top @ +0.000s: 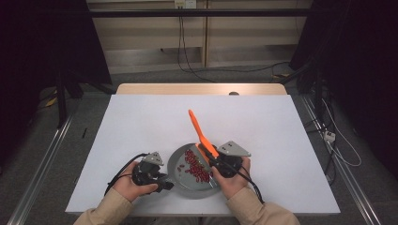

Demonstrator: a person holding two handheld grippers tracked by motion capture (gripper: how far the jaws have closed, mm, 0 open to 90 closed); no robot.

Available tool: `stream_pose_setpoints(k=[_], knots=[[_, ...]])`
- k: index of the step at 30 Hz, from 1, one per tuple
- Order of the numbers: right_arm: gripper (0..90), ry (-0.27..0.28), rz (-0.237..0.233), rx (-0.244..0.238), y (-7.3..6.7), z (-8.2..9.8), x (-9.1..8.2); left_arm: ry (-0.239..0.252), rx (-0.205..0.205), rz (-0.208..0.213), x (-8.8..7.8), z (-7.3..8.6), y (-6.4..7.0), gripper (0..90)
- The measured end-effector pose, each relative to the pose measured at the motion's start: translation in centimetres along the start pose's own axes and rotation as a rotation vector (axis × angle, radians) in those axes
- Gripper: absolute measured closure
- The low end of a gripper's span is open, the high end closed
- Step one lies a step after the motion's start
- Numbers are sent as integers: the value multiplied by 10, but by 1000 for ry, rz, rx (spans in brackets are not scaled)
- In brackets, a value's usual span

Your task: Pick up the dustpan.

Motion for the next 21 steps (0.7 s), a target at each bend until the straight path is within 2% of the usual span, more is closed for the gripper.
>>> stream_pose_setpoints(k=[1, 3, 5, 7, 10, 12, 14, 15, 17, 19, 20, 21], knots=[[715, 17, -19, 9, -4, -3, -1, 6, -3, -5, 0, 0, 0, 622], [715, 9, -59, 50, -11, -6, -2, 19, -10, -10, 2, 0, -2, 622], [715, 29, -56, 3, -18, -8, -3, 19, -5, -8, 2, 0, -2, 624], [715, 42, -58, 13, -14, -10, -3, 24, 3, -13, 1, 0, -3, 621], [714, 56, -37, 43, 3, -17, -3, 27, 12, -19, 2, 1, -3, 620], [714, 64, -13, 46, 15, -22, -4, 36, 20, -20, 2, 0, -3, 626], [714, 67, 11, 45, 27, -25, -5, 40, 62, -34, 1, 0, -3, 630], [714, 67, 25, 42, 33, -25, -4, 55, 55, -28, 1, 0, -4, 631], [715, 60, 32, 54, 45, -25, -3, 84, 76, -33, 1, 2, -6, 632], [714, 56, 48, 59, 56, -24, -3, 104, 74, -57, -1, 3, -7, 632], [715, 57, 52, 59, 60, -23, -3, 117, 78, -40, -2, 3, -8, 632], [715, 57, 63, 58, 64, -23, -4, 127, 72, -61, -3, 2, -7, 632]])
Point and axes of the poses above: each handheld gripper's, and its own axes: x roughly forward along the jaws, z roughly out of its underside, y roughly to its right, the point moved 4 cm from there along x, roughly forward along the jaws, and after that the axes turned 10 degrees about z, right-handed, at the moved point
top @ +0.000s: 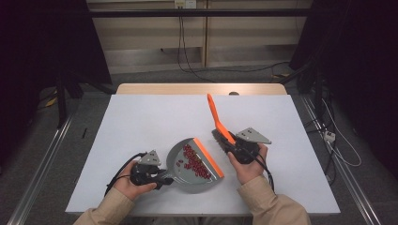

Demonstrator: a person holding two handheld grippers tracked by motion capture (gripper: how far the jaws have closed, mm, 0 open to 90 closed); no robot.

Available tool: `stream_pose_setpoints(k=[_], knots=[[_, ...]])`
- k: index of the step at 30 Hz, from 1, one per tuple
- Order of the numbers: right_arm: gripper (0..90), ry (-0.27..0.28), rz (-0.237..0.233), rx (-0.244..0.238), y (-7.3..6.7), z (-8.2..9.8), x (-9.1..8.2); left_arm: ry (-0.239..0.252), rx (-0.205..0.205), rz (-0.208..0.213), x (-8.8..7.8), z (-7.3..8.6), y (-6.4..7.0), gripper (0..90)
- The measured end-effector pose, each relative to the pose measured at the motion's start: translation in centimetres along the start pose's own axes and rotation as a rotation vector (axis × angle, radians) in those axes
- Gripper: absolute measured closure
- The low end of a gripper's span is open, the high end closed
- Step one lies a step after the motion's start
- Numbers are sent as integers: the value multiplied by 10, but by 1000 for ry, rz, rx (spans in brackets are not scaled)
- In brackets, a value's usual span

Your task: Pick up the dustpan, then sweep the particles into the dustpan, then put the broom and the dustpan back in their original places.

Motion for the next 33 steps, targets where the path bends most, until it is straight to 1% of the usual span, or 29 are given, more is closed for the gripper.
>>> stream_pose_setpoints(k=[1, 2, 3, 4, 5, 6, 7, 8, 11, 13, 15, 18, 21, 22, 25, 26, 27, 29, 30, 31, 32, 33], knots=[[715, -1, 0, 5, 4, 0, 0, 10, 12, -11, -1, -1, 0, 632], [714, -2, -2, 8, 7, 0, 0, 19, 13, -10, -3, -2, 0, 632], [715, -6, 5, 6, 10, 1, 0, 42, 7, -1, -4, -2, -1, 632], [715, -9, 5, 5, 12, 2, 1, 55, 12, -13, -5, -2, -1, 632], [714, -14, -2, 0, 14, 2, 1, 69, 4, -29, -7, -3, -2, 632], [714, -20, 1, -9, 16, 3, 2, 85, -2, -29, -9, -2, -4, 632], [714, -22, 4, -5, 18, 4, 2, 98, -11, -49, -11, -2, -5, 632], [714, -25, -1, -2, 20, 4, 2, 106, -16, -45, -13, -2, -7, 631], [714, -23, 15, -21, 27, 5, 2, 153, -52, -75, -20, 0, -14, 631], [714, -31, 14, 3, 33, 6, 2, 162, -73, -103, -26, 1, -20, 631], [714, -36, 21, 10, 39, 7, 1, 176, -99, -131, -30, 4, -26, 631], [714, -39, 32, 9, 46, 7, -1, 191, -130, -176, -37, 8, -36, 631], [714, -36, 37, 23, 52, 9, -4, 210, -154, -207, -43, 12, -44, 631], [714, -35, 39, 20, 53, 9, -4, 222, -167, -216, -45, 13, -46, 631], [714, -45, 50, 3, 57, 11, -7, 247, -194, -264, -51, 15, -51, 631], [714, -48, 58, -3, 59, 12, -7, 258, -216, -279, -52, 17, -52, 631], [714, -49, 65, 0, 61, 13, -8, 265, -232, -295, -53, 18, -54, 631], [714, -45, 84, -6, 68, 14, -10, 251, -255, -338, -56, 21, -58, 631], [714, -46, 99, -7, 72, 14, -10, 255, -273, -357, -57, 22, -60, 631], [714, -50, 111, -1, 76, 15, -11, 246, -280, -375, -58, 24, -62, 630], [714, -49, 125, -4, 80, 15, -12, 235, -299, -392, -58, 25, -64, 630], [714, -49, 145, -20, 83, 16, -12, 232, -321, -401, -59, 27, -66, 630]])
Point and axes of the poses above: each handheld gripper's, and its own axes: x roughly forward along the jaws, z roughly out of its underside, y roughly to its right, the point moved 4 cm from there along x, roughly forward along the jaws, and after that the axes turned 10 degrees about z, right-handed, at the moved point
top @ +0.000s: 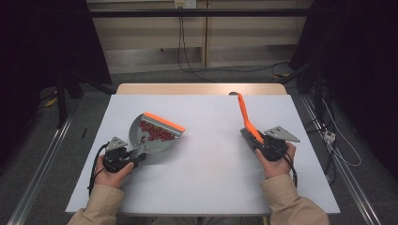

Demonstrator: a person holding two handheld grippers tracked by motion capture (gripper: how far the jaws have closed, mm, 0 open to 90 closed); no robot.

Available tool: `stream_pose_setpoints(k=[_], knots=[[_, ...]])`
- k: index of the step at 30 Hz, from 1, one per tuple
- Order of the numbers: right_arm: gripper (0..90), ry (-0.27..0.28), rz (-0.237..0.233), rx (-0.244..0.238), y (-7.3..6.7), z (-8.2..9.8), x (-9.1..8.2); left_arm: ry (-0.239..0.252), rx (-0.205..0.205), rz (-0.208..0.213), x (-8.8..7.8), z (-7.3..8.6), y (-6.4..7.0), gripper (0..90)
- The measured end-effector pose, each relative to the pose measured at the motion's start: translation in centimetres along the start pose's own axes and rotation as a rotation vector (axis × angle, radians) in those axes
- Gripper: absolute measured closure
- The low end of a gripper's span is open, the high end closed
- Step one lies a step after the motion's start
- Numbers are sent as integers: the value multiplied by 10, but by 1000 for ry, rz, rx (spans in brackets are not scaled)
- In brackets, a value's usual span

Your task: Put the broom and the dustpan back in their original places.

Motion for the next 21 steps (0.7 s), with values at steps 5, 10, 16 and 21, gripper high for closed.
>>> stream_pose_setpoints(k=[5, 10, 16, 21], knots=[[713, -12, 109, -98, 9, 4, 2, -23, -67, -61, 2, 2, -11, 629], [713, -45, 146, -141, 11, 14, 4, -48, -107, -64, 9, 4, -13, 626], [666, -45, 27, -51, -2, 19, -2, -13, -84, -2, 10, 3, 3, 542], [555, -26, -112, 17, -19, 19, -9, 70, -57, 50, 3, 3, 11, 425]])
Point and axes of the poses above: each handheld gripper's, and its own axes: x roughly forward along the jaws, z roughly out of its underside, y roughly to its right, the point moved 4 cm from there along x, roughly forward along the jaws, and after that the axes turned 10 degrees about z, right-handed, at the moved point
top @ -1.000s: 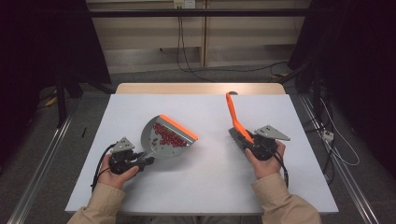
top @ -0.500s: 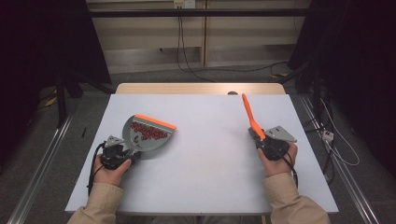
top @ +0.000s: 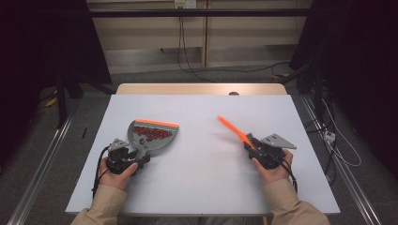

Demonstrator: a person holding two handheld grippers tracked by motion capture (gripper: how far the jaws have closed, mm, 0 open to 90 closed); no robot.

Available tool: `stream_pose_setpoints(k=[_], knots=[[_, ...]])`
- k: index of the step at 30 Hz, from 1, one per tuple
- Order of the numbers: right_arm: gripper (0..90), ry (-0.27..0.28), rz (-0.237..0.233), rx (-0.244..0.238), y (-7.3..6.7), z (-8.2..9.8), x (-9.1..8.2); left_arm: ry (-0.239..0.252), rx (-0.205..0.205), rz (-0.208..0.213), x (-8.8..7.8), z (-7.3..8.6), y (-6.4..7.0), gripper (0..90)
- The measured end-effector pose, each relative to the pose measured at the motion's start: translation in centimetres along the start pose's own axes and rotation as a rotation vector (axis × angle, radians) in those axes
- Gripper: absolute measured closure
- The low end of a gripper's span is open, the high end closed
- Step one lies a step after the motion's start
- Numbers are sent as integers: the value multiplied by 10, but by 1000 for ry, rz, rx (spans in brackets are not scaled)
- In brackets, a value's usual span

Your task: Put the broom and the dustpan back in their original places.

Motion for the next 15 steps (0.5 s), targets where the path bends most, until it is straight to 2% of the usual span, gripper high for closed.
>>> stream_pose_setpoints(k=[3, 5, 6, 8, 10, 15], knots=[[416, 19, -81, 7, -7, 0, -6, 77, 50, 29, -9, -2, 5, 266], [387, 23, -94, 10, -6, 2, -10, 109, 85, 46, -13, -3, 6, 204], [373, 28, -104, 26, -4, 4, -12, 128, 93, 53, -15, -4, 6, 175], [352, 34, -102, 35, 0, 5, -16, 158, 98, 84, -15, -6, 7, 154], [332, 42, -104, 38, 4, 7, -20, 167, 121, 100, -15, -7, 9, 134], [283, 43, -128, 42, 7, 14, -29, 193, 140, 123, -16, -7, 9, 100]])
Point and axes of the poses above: each handheld gripper's, and its own axes: x roughly forward along the jaws, z roughly out of its underside, y roughly to its right, the point moved 4 cm from there along x, roughly forward along the jaws, and after that the axes turned 10 degrees about z, right-handed, at the moved point
